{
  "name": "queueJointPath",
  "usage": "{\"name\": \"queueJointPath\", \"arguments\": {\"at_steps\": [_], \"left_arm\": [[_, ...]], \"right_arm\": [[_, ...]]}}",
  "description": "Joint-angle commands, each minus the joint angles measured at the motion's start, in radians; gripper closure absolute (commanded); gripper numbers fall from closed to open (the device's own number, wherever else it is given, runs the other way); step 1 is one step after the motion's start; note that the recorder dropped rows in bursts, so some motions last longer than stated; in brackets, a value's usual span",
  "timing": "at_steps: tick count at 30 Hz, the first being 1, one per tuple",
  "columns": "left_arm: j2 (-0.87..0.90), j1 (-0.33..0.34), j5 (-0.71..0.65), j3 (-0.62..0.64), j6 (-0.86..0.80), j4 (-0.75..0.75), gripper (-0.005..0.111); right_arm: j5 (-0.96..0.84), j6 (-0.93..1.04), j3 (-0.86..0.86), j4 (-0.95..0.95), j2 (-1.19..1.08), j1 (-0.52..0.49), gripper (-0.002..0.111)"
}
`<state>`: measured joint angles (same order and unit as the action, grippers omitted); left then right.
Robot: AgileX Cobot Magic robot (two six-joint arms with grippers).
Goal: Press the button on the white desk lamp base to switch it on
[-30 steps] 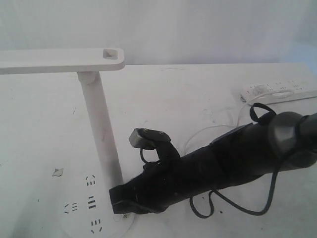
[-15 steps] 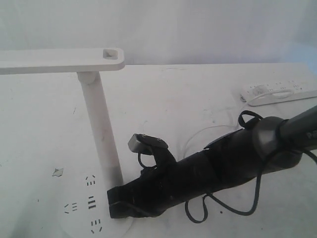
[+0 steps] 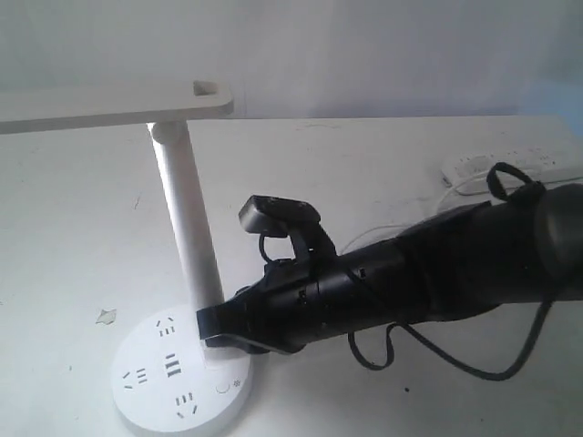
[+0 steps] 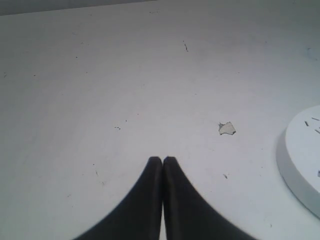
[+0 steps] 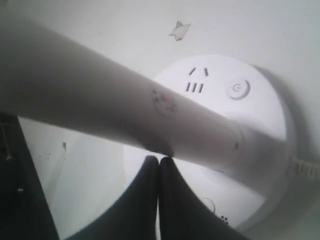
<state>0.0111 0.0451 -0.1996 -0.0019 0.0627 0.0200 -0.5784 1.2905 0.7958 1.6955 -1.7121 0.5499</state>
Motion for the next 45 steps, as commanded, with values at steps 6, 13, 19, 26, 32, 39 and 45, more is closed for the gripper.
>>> {"name": "queueJointPath", "arguments": {"at_steps": [6,13,19,26,32,39,45], "left_arm": [[0.001,0.002,-0.002,0.002,0.0,-0.004,0.107],[0.001,0.002,-0.002,0.002,0.0,-0.004,0.107],[0.001,0.002,-0.002,0.002,0.0,-0.004,0.107],[0.001,0.002,-0.002,0.002,0.0,-0.004,0.107],[0.001,0.002,-0.002,0.002,0.0,-0.004,0.107],[0.001,0.002,-0.002,0.002,0.0,-0.004,0.107],[0.001,0.002,-0.002,0.002,0.0,-0.004,0.107]], "right_arm": [[0.389,-0.297,-0.068,-0.503,0.515,-0.002,0.108],[0.512,-0.301,-0.099,-0.68,0.901,-0.002,0.108],[0.512,-0.301,-0.099,-0.68,1.063,-0.002,0.108],[0.508,-0.307,-0.099,-0.676,1.21,-0.002,0.108],[0.444,-0.312,-0.147,-0.668,1.337,-0.074,0.108],[0.452,-0.38,-0.28,-0.605,1.35,-0.367,0.108],[0.462,-0.675,-0.392,-0.601,1.378,-0.633,0.108]]}}
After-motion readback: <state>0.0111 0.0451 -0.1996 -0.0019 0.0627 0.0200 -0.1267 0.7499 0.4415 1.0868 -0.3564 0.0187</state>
